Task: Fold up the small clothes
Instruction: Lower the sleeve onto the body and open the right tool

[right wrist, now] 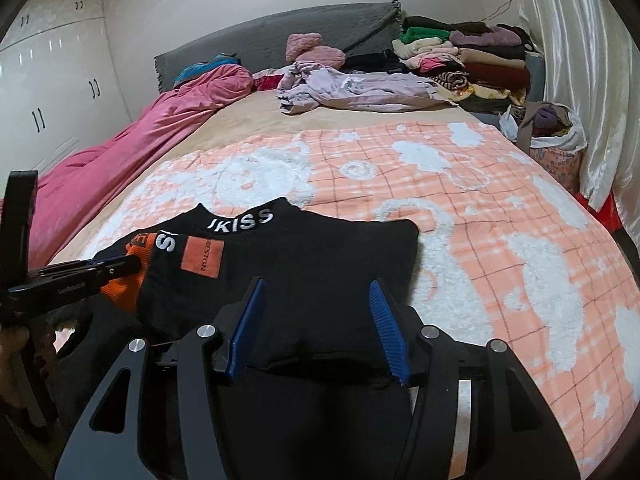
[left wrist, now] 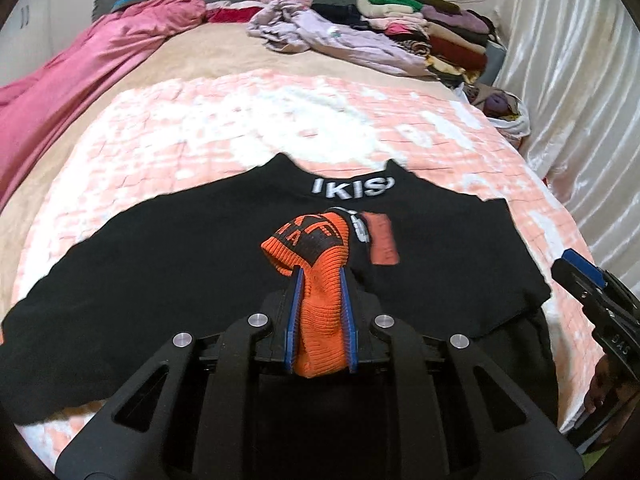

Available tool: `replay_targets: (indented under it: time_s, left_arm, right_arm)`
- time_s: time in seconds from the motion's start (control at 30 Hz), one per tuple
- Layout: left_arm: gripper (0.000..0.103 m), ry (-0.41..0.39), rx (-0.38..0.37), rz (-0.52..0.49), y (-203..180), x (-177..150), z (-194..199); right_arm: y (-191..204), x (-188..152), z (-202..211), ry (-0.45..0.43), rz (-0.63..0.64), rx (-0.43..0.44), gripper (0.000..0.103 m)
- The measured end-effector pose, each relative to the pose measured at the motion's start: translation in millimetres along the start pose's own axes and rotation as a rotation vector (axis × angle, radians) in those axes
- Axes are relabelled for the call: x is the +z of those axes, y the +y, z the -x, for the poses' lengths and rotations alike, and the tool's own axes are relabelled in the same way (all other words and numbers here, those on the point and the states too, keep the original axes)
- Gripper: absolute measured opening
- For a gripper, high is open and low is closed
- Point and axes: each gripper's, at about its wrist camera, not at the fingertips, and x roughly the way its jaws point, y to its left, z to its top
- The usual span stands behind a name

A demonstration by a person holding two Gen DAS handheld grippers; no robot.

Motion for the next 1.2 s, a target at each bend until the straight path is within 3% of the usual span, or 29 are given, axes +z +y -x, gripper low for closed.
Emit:
replay_targets:
  time_s: [0.4, 0.8, 1.2]
  left_arm:
    - [0.01, 0.019, 0.031, 0.047, 40.1, -7.7, -3.1]
    - [0.01, 0.029, 0.064, 0.075, 66.1, -14.9, -11.7]
    - [0.019, 0.028, 0.078, 0.069, 71.1, -20.3, -14.7]
  right_arm:
    - [12.7, -2.6, -8.0, 0.024, 0.017, 0.001, 0.053]
    - [-33.1, -8.4, -8.4, 0.037, -0.082, -0.12, 0.053]
    - [18.3, -9.6, -48.1, 0.111, 0.077, -0.037, 0.053]
